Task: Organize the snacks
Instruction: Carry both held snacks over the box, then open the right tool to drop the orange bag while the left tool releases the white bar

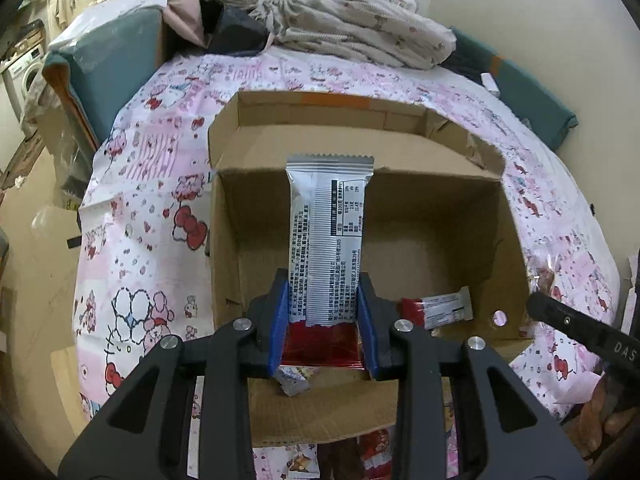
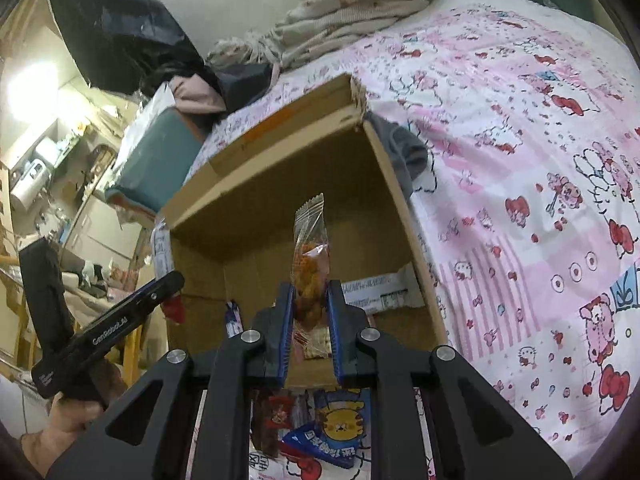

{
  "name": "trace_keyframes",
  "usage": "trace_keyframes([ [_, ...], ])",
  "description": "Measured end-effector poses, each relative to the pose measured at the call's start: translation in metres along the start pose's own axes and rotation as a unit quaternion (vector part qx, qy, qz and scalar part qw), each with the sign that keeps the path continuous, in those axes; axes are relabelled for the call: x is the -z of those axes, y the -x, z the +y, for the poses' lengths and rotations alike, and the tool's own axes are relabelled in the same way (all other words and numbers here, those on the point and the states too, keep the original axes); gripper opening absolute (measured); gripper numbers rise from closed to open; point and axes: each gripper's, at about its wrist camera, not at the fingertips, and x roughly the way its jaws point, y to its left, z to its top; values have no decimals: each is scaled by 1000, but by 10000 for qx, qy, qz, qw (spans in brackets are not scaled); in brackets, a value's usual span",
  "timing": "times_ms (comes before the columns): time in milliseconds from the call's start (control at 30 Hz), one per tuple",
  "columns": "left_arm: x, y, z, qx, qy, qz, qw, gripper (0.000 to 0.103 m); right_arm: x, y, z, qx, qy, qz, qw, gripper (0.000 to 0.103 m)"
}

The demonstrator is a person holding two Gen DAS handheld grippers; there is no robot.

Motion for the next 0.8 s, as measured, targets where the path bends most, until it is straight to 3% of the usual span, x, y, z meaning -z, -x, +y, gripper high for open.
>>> trace_keyframes([
  [133,2,-9,0,87,72,150,9998,28,2,-6,2,73,93,87,9999,18],
  [500,-2,-11,0,40,35,61,10000,28,3,-9,-2,93,-103,101,9999,21],
  [533,-2,-11,0,34,36,67,10000,28,2,-9,-3,116,-123,92,9998,26],
  [600,-2,-11,0,14,45,61,10000,28,1,-7,-3,141,-163,37,9998,45],
  [633,-2,-11,1,8,51,61,10000,28,0,-6,-4,131,-172,-7,9998,63],
  [667,-2,-11,1,2,56,63,10000,28,0,-4,-3,146,-165,-79,9997,70],
  [800,-1,-13,-1,-14,35,84,10000,28,-1,0,-1,146,-100,-133,9998,71],
])
